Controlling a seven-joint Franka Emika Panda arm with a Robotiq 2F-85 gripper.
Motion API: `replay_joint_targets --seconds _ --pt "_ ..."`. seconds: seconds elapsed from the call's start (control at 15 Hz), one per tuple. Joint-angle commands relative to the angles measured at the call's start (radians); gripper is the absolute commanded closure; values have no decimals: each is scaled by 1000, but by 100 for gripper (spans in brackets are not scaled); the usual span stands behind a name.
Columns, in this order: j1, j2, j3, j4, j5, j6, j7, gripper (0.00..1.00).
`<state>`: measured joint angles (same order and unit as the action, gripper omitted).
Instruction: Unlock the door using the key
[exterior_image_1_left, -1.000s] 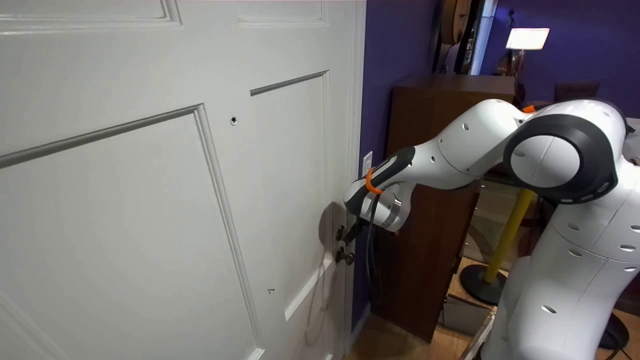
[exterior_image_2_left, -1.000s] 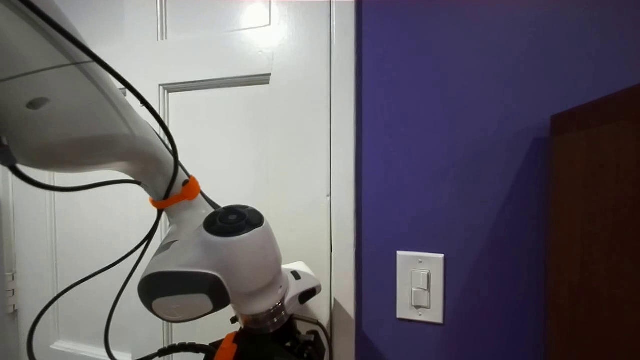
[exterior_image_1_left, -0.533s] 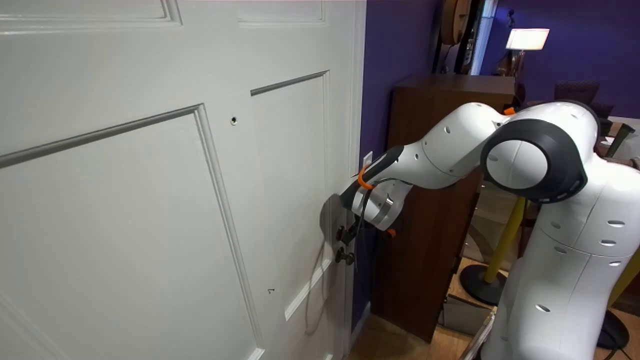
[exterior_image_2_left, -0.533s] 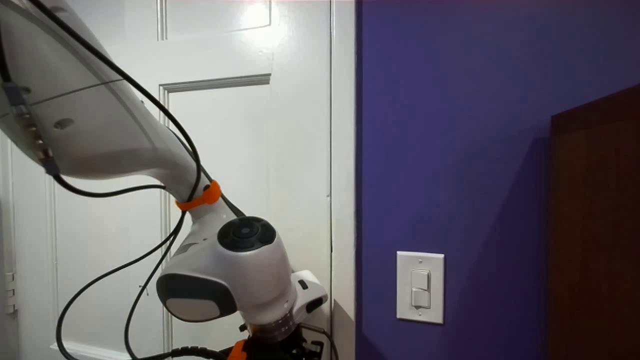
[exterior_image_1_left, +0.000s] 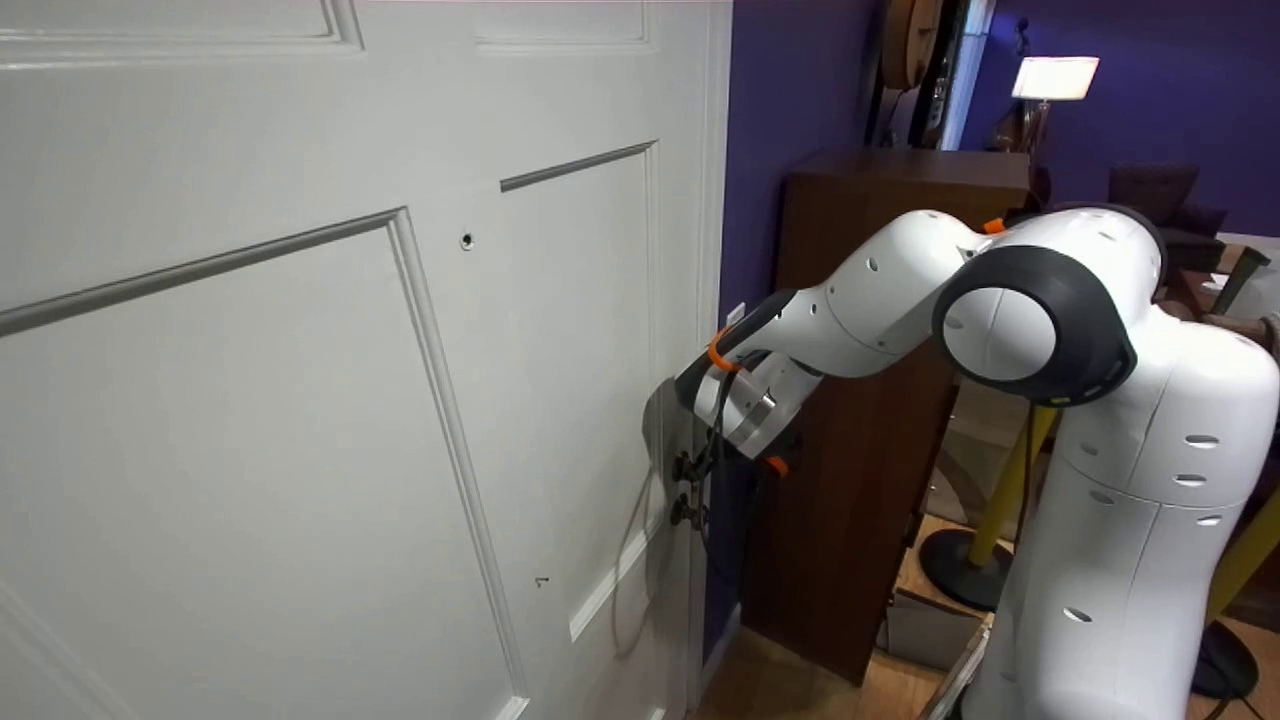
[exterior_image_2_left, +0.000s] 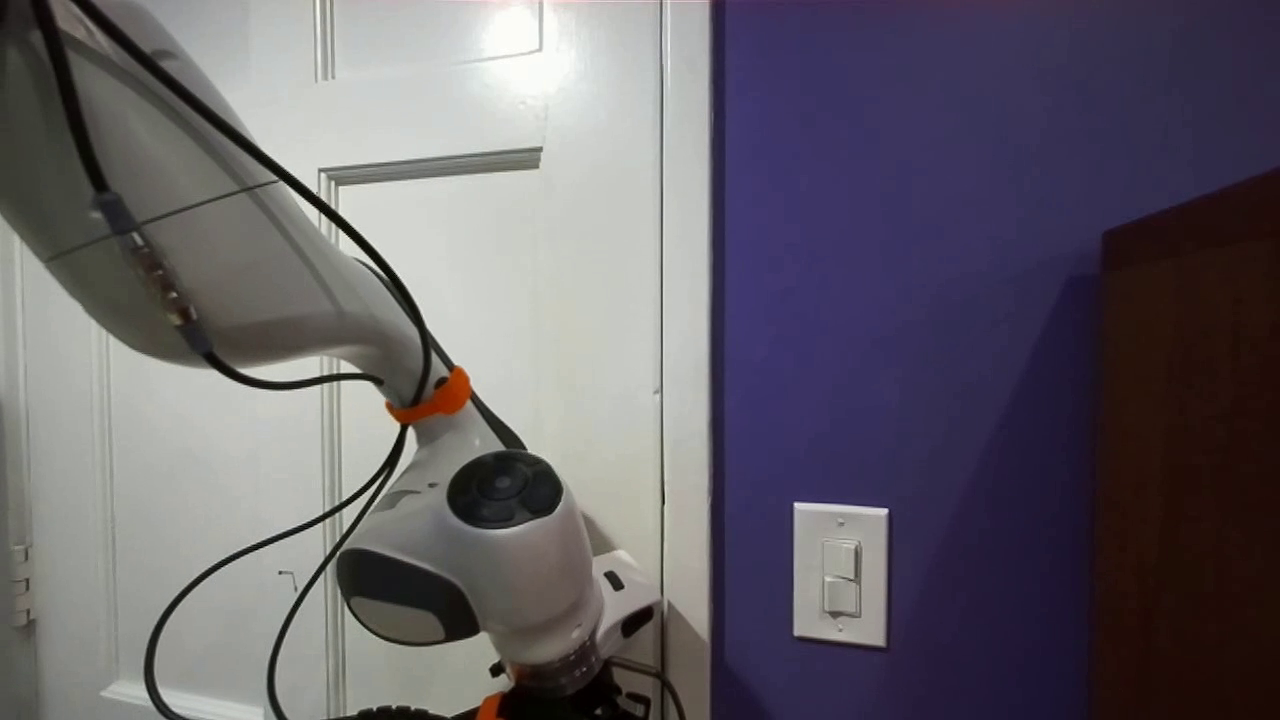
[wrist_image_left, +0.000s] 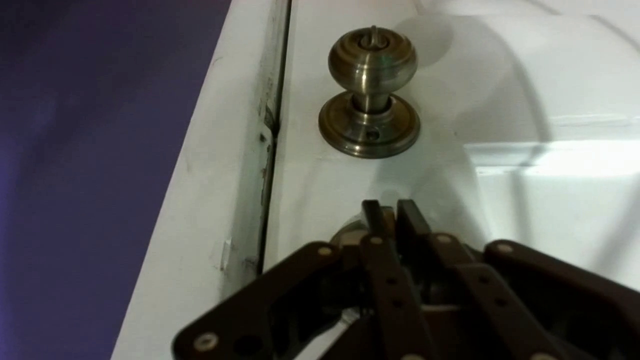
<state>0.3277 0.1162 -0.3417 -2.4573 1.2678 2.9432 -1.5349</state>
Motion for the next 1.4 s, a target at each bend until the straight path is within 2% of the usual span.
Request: replay_joint_targets --seconds 0.0,0.33,0.6,1.07,1.13,1.2,1.33 --pt "-9 25 8 31 73 -9 -84 97" --pt "19 14 10 6 3 58 -74 97" --pt "57 18 22 -22 -79 165 -54 97" --pt "129 42 42 -56 -128 371 -82 97" --pt "3 31 163 -96 -305 413 63 97" --pt "121 53 62 -73 -183 418 -67 97" --pt "118 61 76 -87 -207 458 -62 97"
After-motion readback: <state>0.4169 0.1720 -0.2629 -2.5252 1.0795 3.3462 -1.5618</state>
